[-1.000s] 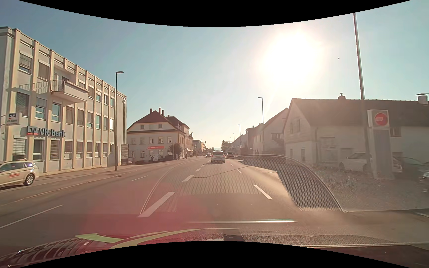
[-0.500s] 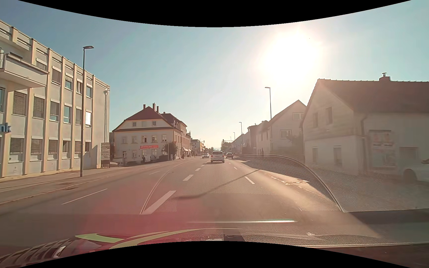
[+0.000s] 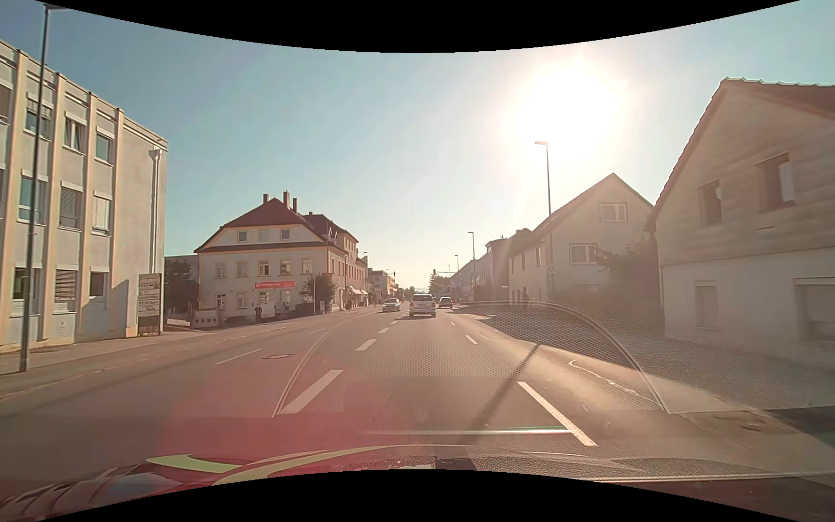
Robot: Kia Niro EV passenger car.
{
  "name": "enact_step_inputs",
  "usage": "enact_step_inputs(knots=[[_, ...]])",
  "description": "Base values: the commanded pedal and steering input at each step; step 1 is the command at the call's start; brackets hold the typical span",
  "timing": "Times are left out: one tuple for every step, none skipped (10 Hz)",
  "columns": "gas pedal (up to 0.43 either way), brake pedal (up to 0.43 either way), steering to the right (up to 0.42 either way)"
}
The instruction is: Follow the waypoints while adhering to traffic rules and regulations
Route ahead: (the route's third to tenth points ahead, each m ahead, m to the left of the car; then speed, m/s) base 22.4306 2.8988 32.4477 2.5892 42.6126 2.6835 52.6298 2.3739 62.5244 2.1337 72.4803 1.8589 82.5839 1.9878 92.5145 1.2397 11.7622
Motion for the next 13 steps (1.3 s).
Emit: enact_step_inputs(knots=[[0.079,0.000,0.000],[0.079,0.000,0.000],[0.079,0.000,0.000],[0.079,0.000,0.000],[0.079,0.000,0.000],[0.079,0.000,0.000],[0.079,0.000,0.000],[0.079,0.000,0.000],[0.079,0.000,0.000],[0.079,0.000,0.000],[0.079,0.000,0.000],[0.087,0.000,0.000],[0.087,0.000,0.000]])
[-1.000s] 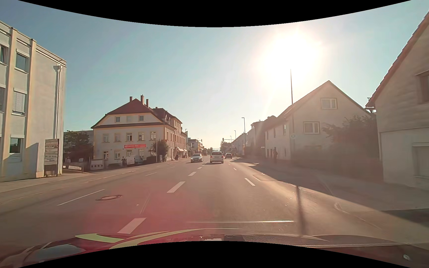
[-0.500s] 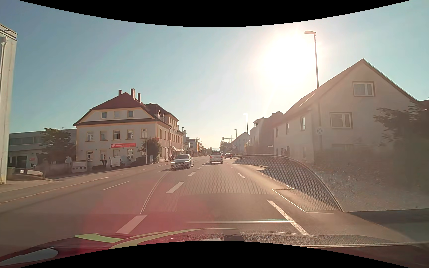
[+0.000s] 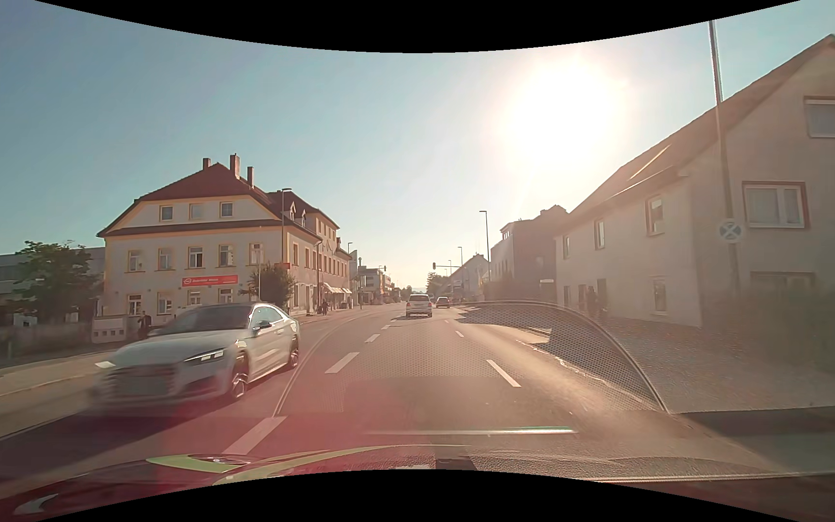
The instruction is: Follow the waypoints while adhering to traffic rules and regulations
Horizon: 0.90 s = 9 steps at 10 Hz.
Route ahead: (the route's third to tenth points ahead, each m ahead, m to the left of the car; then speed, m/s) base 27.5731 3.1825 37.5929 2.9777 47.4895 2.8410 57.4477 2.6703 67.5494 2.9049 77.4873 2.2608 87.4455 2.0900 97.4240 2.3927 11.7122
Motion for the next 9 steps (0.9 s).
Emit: enact_step_inputs(knots=[[0.087,0.000,0.000],[0.087,0.000,-0.003],[0.087,0.000,-0.004],[0.087,0.000,-0.005],[0.087,0.000,-0.005],[0.087,0.000,-0.005],[0.087,0.000,-0.005],[0.087,0.000,-0.005],[0.087,0.000,-0.004]])
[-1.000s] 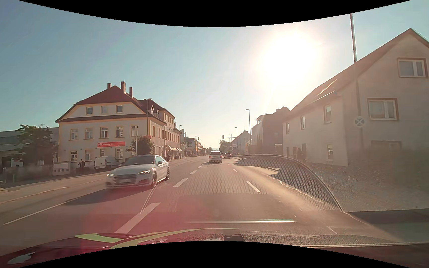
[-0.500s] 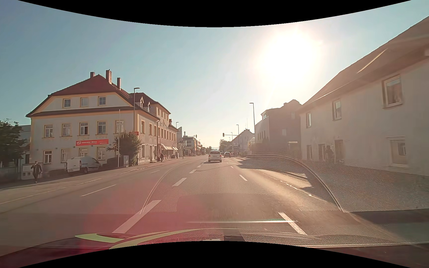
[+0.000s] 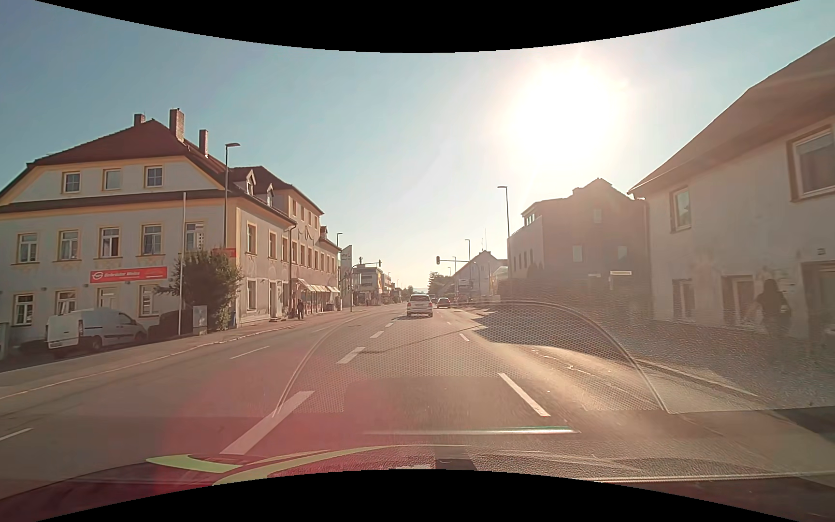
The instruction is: Follow the waypoints while adhering to traffic rules and regulations
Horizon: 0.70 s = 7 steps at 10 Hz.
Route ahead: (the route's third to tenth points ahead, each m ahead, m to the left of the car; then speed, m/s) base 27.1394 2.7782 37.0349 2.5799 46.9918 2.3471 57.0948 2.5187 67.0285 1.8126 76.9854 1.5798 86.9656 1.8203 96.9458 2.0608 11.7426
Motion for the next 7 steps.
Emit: enact_step_inputs(knots=[[0.087,0.000,-0.004],[0.087,0.000,-0.004],[0.087,0.000,-0.004],[0.087,0.000,-0.003],[0.087,0.000,-0.004],[0.087,0.000,-0.003],[0.087,0.000,-0.003]])
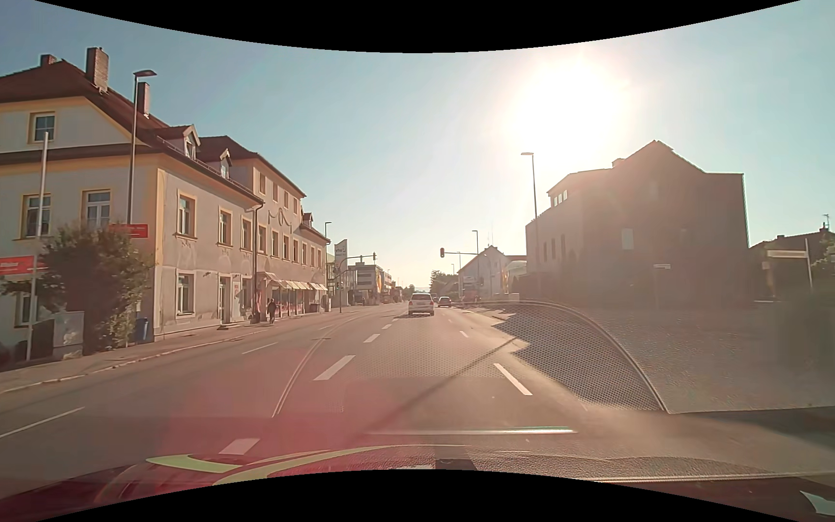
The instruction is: Follow the waypoints while adhering to traffic rules and regulations
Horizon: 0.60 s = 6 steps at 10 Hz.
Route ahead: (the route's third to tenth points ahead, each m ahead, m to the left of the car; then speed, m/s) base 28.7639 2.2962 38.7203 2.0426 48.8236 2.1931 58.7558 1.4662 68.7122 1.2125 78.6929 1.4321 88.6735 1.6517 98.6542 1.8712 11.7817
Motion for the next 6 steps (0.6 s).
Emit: enact_step_inputs(knots=[[0.098,0.000,-0.003],[0.098,0.000,-0.003],[0.098,0.000,-0.003],[0.098,0.000,-0.003],[0.098,0.000,-0.003],[0.098,0.000,-0.003]])
